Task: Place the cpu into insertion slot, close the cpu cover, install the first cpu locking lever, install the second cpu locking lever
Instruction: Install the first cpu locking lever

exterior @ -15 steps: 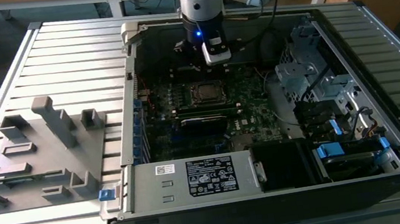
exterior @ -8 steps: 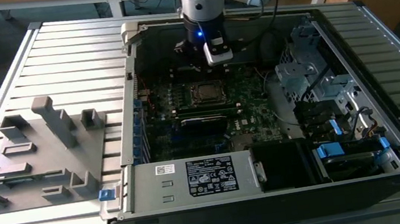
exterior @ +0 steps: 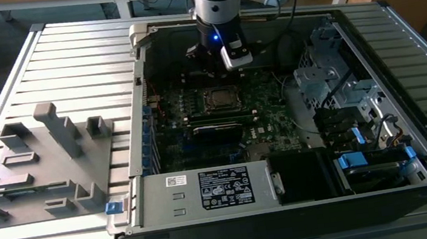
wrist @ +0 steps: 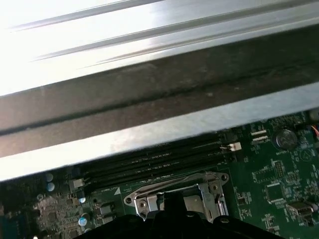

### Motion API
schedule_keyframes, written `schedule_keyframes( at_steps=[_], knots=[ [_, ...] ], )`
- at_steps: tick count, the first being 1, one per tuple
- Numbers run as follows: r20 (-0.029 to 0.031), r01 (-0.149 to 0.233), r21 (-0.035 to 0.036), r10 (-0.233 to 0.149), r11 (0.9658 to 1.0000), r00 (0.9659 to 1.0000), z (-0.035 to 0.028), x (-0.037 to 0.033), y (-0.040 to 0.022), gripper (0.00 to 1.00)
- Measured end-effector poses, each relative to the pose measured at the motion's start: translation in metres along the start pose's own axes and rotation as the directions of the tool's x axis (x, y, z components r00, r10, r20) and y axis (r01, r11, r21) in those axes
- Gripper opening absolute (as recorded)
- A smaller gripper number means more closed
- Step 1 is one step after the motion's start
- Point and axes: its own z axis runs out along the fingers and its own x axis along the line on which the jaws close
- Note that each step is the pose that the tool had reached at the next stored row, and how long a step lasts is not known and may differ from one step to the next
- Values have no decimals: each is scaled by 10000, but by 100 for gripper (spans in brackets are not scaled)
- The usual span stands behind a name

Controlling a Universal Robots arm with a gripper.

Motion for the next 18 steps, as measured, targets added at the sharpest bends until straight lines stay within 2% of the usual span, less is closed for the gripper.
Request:
schedule_keyframes(
  at_steps=[2,7,9,12,15,16,17,18],
  knots=[
    [-31,149,3,-149,9999,9999,4,-14,3,11],
    [-37,187,1,-187,9998,9998,6,-27,6,11],
    [-47,345,-4,-345,9994,9994,11,-36,8,11],
    [-73,729,-12,-729,9973,9973,21,-45,9,11],
    [-101,1137,-23,-1138,9935,9935,32,-51,10,11],
    [-105,1216,-14,-1216,9926,9925,32,-51,10,11],
    [-104,1246,31,-1245,9922,9922,33,-51,10,11],
    [-91,1253,130,-1252,9920,9921,33,-52,10,11]
  ],
)
